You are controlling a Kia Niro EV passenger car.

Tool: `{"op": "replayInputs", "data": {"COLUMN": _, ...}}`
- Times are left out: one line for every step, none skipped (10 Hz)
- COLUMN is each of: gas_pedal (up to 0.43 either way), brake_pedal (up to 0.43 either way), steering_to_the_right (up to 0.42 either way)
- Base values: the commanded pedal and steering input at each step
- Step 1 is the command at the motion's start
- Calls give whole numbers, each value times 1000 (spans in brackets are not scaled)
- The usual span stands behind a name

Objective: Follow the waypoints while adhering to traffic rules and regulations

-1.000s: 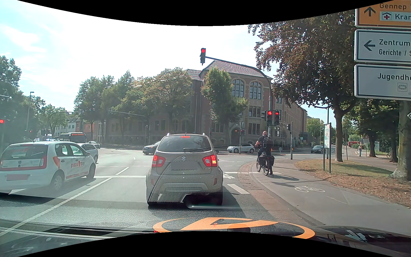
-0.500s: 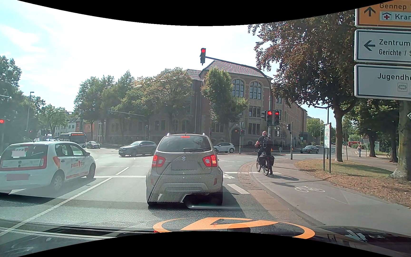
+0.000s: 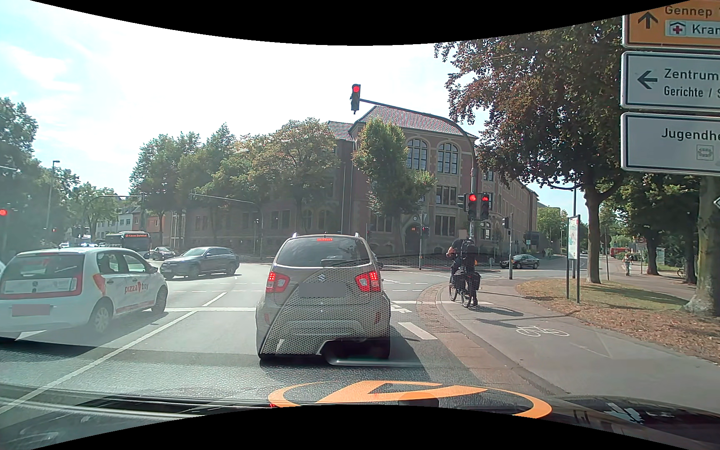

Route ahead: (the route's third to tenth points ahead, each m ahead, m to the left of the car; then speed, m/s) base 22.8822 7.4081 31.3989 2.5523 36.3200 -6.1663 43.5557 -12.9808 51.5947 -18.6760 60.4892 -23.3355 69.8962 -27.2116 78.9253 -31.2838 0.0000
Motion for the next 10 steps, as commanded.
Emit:
{"op": "replayInputs", "data": {"gas_pedal": 0, "brake_pedal": 171, "steering_to_the_right": -47}}
{"op": "replayInputs", "data": {"gas_pedal": 0, "brake_pedal": 177, "steering_to_the_right": -47}}
{"op": "replayInputs", "data": {"gas_pedal": 0, "brake_pedal": 171, "steering_to_the_right": -47}}
{"op": "replayInputs", "data": {"gas_pedal": 0, "brake_pedal": 177, "steering_to_the_right": -47}}
{"op": "replayInputs", "data": {"gas_pedal": 0, "brake_pedal": 171, "steering_to_the_right": -47}}
{"op": "replayInputs", "data": {"gas_pedal": 0, "brake_pedal": 177, "steering_to_the_right": -47}}
{"op": "replayInputs", "data": {"gas_pedal": 0, "brake_pedal": 171, "steering_to_the_right": -47}}
{"op": "replayInputs", "data": {"gas_pedal": 0, "brake_pedal": 171, "steering_to_the_right": -47}}
{"op": "replayInputs", "data": {"gas_pedal": 0, "brake_pedal": 177, "steering_to_the_right": -47}}
{"op": "replayInputs", "data": {"gas_pedal": 0, "brake_pedal": 177, "steering_to_the_right": -47}}
